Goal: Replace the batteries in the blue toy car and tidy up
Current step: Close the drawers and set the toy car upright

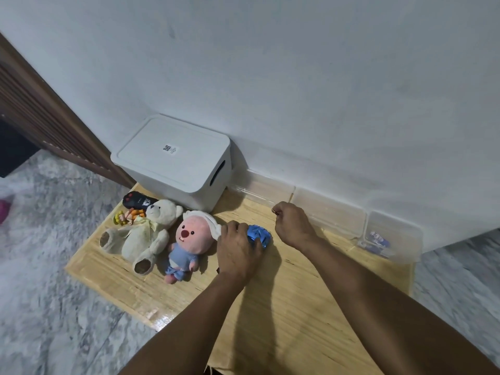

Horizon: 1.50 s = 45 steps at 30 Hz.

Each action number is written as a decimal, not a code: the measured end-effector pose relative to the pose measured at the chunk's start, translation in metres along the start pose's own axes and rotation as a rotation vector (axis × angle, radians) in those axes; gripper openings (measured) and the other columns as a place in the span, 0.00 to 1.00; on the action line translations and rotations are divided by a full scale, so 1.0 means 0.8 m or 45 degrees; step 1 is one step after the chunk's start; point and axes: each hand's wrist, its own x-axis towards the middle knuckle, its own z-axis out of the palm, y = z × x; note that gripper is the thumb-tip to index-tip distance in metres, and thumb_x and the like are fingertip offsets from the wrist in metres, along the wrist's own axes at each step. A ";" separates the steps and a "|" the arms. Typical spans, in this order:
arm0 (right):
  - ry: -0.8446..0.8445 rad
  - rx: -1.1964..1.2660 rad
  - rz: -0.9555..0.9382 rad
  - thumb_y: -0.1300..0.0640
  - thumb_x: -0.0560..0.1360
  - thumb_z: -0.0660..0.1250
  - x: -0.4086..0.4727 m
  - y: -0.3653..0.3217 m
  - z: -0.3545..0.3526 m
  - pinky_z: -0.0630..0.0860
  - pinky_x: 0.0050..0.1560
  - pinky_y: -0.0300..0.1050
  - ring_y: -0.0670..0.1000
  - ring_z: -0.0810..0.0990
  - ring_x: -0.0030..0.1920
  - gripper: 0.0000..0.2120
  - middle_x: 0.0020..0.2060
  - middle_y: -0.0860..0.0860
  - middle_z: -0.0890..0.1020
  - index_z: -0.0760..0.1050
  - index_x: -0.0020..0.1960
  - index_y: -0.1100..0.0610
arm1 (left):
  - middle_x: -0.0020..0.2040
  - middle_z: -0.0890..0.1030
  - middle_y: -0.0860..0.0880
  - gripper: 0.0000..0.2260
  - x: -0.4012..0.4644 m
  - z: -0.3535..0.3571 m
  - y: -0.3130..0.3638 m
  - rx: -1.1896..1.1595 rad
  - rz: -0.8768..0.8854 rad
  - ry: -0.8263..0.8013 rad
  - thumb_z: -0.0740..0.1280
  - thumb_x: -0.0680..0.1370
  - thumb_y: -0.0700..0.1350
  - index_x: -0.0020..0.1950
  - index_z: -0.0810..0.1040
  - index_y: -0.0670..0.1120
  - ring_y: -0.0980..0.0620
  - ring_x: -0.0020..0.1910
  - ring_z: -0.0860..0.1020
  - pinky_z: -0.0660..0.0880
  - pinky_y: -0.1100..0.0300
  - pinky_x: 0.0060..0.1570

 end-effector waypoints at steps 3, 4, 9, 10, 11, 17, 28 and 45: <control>-0.013 -0.003 0.037 0.64 0.78 0.56 0.011 -0.011 -0.001 0.74 0.54 0.47 0.56 0.77 0.57 0.13 0.56 0.56 0.80 0.76 0.58 0.59 | 0.52 0.80 0.43 0.12 0.029 -0.016 0.003 -0.412 -0.178 -0.045 0.68 0.74 0.42 0.56 0.79 0.39 0.44 0.53 0.77 0.71 0.56 0.51; -0.029 -0.032 0.061 0.63 0.78 0.56 0.014 -0.013 0.000 0.74 0.53 0.47 0.57 0.77 0.55 0.12 0.55 0.56 0.81 0.76 0.57 0.59 | 0.51 0.81 0.44 0.12 0.042 -0.019 0.002 -0.505 -0.277 -0.059 0.68 0.74 0.42 0.56 0.79 0.39 0.45 0.51 0.78 0.71 0.58 0.50; -0.091 -0.341 0.240 0.61 0.73 0.67 0.004 -0.005 0.013 0.77 0.47 0.47 0.60 0.81 0.51 0.10 0.50 0.57 0.82 0.81 0.54 0.58 | 0.43 0.84 0.42 0.08 0.101 -0.032 -0.008 -0.979 -0.772 -0.149 0.67 0.73 0.38 0.48 0.82 0.37 0.43 0.45 0.82 0.78 0.55 0.46; -0.088 -0.382 0.266 0.61 0.72 0.67 0.000 -0.001 0.016 0.77 0.47 0.47 0.60 0.80 0.51 0.11 0.50 0.57 0.82 0.81 0.54 0.58 | 0.40 0.83 0.42 0.06 0.109 -0.034 -0.009 -1.058 -0.861 -0.159 0.66 0.73 0.36 0.46 0.81 0.36 0.44 0.42 0.81 0.78 0.57 0.41; -0.075 -0.420 0.280 0.61 0.72 0.67 -0.003 0.003 0.019 0.76 0.47 0.47 0.60 0.80 0.51 0.11 0.50 0.57 0.82 0.80 0.54 0.57 | 0.37 0.81 0.44 0.05 0.117 -0.036 -0.009 -1.134 -0.954 -0.185 0.66 0.75 0.36 0.43 0.80 0.36 0.46 0.38 0.80 0.77 0.59 0.37; -0.002 -0.615 0.297 0.66 0.72 0.64 -0.005 0.008 0.032 0.73 0.42 0.44 0.56 0.81 0.49 0.11 0.47 0.53 0.83 0.80 0.49 0.55 | 0.39 0.81 0.46 0.05 0.167 -0.013 -0.012 -1.626 -1.305 -0.409 0.70 0.76 0.42 0.44 0.77 0.41 0.48 0.40 0.80 0.80 0.50 0.54; -0.005 -0.061 0.187 0.66 0.77 0.57 0.003 -0.008 0.024 0.71 0.48 0.47 0.57 0.75 0.51 0.09 0.51 0.54 0.75 0.70 0.54 0.58 | 0.34 0.74 0.48 0.10 0.195 0.009 -0.008 -1.733 -1.456 -0.429 0.68 0.79 0.45 0.40 0.73 0.43 0.52 0.31 0.74 0.76 0.58 0.37; 0.260 -0.956 -0.101 0.66 0.58 0.77 0.053 -0.007 0.006 0.69 0.25 0.42 0.55 0.77 0.31 0.12 0.34 0.54 0.80 0.82 0.39 0.57 | 0.43 0.78 0.43 0.03 0.191 -0.010 -0.005 -1.938 -1.374 -0.385 0.63 0.79 0.40 0.47 0.76 0.41 0.45 0.45 0.78 0.76 0.46 0.60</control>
